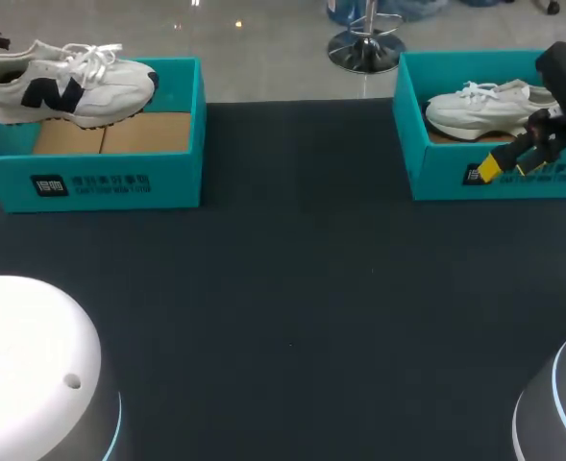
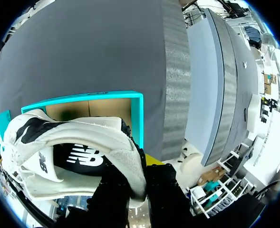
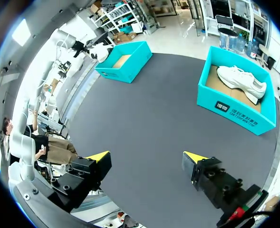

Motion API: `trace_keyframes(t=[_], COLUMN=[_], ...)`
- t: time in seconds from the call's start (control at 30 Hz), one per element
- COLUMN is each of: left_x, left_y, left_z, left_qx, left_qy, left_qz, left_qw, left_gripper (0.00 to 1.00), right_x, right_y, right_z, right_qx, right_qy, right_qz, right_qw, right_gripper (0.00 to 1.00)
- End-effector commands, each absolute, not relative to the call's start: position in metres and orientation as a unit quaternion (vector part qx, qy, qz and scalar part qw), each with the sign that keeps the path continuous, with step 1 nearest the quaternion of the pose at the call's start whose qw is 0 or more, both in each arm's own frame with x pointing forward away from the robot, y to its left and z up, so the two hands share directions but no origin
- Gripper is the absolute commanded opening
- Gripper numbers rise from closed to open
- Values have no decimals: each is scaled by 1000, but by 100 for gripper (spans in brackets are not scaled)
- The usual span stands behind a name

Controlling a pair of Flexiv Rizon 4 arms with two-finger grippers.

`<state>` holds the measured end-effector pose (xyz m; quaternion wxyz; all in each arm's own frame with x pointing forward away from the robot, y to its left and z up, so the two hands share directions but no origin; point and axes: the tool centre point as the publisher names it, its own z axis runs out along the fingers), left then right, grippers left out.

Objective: Take the shoe out of the shoebox, open the shoe tongue, remove and reinsert the insole, then place the shoe into the shoebox

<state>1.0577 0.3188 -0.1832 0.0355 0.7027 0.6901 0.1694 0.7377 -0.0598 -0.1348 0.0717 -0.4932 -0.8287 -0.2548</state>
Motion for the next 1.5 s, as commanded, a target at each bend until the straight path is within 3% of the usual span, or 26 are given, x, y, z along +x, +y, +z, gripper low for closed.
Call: trace_keyframes(t=[0.03,1.5], left_x=[1063,1087], left_y=[314,303], left_z=[-192,-305], left_qx=[703,694], left_qy=[690,702], left_qz=[170,156], left_qw=[27,-29], left_gripper=[0,0], right_x=[739,739], right_y=[-59,-59], right_z=[-135,-135], right_qx=[-494,-494], right_qy=[-829,-829], right_qz=[-254,-254], right_qw=[72,72], right_gripper=[100,100])
